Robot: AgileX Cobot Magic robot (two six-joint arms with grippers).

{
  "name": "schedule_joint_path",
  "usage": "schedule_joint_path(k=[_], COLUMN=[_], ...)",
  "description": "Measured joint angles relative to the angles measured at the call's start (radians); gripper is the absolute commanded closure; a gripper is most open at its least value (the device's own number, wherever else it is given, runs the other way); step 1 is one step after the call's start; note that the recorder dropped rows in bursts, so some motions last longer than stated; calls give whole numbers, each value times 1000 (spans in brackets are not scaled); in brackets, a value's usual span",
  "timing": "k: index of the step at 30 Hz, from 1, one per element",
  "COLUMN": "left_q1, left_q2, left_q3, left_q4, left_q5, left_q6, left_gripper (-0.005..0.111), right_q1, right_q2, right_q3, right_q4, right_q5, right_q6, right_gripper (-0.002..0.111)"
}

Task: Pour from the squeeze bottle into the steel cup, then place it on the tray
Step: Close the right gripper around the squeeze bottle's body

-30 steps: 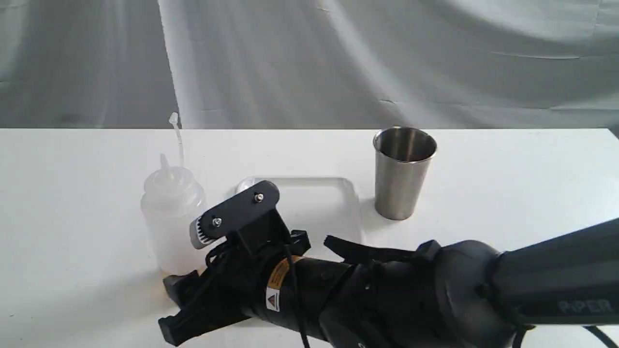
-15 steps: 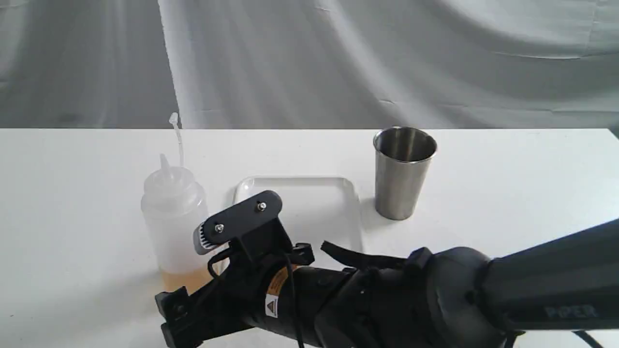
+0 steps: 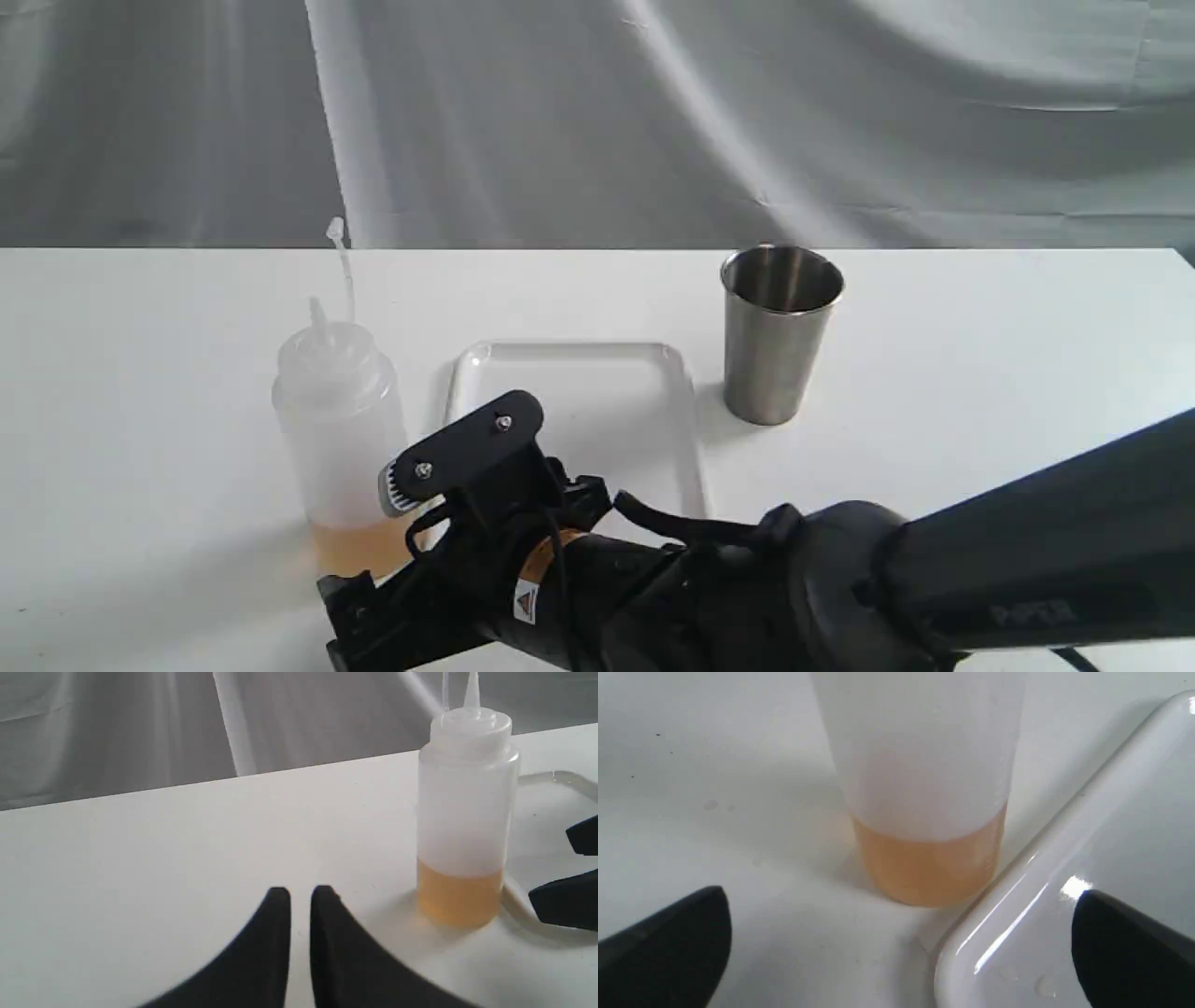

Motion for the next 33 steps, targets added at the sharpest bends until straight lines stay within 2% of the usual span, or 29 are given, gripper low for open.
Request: schedule_joint_path(k=[6, 23, 33], left_q1=[0, 0, 0], left_q2=[0, 0, 0], left_q3=[0, 0, 0], left_q4=[0, 0, 0], left_q5=[0, 0, 0], left_q6=[0, 0, 0], left_gripper=[98, 98, 98], right_q1=[-9, -40, -40], right_q2=[25, 192, 234], right_q3=[-44, -353, -431], right_q4=[9, 9, 9], right_q5=[13, 134, 163], right_q6=[-7, -13, -13], right_gripper=[10, 10, 10])
